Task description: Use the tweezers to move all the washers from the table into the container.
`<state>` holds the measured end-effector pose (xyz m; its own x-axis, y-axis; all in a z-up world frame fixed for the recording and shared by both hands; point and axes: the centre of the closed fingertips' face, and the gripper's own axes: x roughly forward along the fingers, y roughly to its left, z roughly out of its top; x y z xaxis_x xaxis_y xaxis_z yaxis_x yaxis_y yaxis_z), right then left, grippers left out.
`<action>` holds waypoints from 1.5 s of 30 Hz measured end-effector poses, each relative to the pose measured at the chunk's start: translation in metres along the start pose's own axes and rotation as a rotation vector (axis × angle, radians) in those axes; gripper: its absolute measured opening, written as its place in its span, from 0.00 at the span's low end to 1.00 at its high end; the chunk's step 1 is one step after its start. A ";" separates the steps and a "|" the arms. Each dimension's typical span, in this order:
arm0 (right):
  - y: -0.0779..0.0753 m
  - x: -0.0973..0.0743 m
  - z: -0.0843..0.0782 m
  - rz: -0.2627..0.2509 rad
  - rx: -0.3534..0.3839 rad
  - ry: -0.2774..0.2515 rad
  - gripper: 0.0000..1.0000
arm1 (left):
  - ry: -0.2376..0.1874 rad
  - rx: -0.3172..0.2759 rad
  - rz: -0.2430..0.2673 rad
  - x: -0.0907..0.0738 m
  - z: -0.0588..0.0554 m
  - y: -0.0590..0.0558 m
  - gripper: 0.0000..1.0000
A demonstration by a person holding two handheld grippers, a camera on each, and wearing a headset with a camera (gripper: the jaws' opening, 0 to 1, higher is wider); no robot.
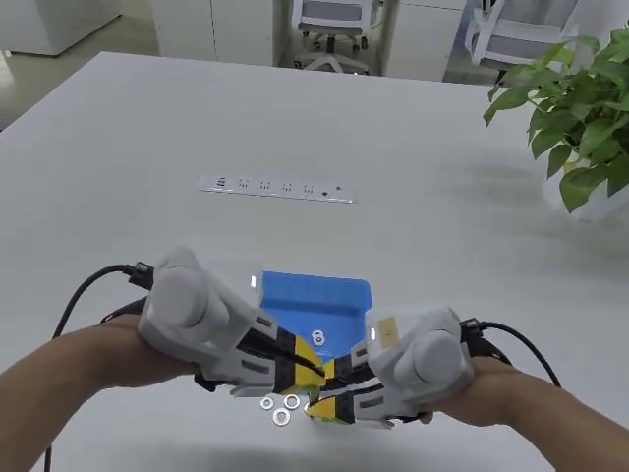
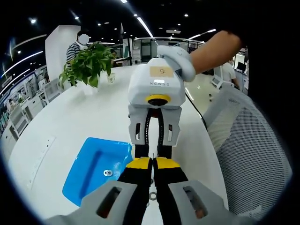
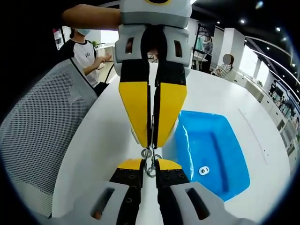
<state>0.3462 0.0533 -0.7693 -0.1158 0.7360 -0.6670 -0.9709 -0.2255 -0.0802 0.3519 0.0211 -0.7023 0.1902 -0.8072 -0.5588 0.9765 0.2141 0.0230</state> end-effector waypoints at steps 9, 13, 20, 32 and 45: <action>0.000 0.001 0.000 0.005 0.024 0.000 0.09 | -0.005 -0.003 -0.003 0.001 0.001 -0.001 0.05; 0.000 0.001 0.000 0.000 0.034 0.004 0.09 | -0.003 -0.004 -0.001 0.000 0.001 -0.001 0.05; 0.000 0.000 0.000 -0.004 0.045 0.001 0.08 | -0.001 -0.008 -0.001 0.000 0.000 0.000 0.05; 0.000 -0.001 0.001 -0.004 0.046 0.001 0.08 | 0.003 -0.015 -0.001 -0.001 -0.003 -0.001 0.09; 0.001 -0.010 0.010 -0.014 0.044 -0.013 0.08 | -0.052 -0.092 0.033 -0.010 0.002 -0.002 0.36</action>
<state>0.3448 0.0519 -0.7554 -0.1049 0.7469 -0.6567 -0.9806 -0.1876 -0.0567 0.3483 0.0281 -0.6953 0.2295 -0.8260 -0.5149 0.9566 0.2890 -0.0372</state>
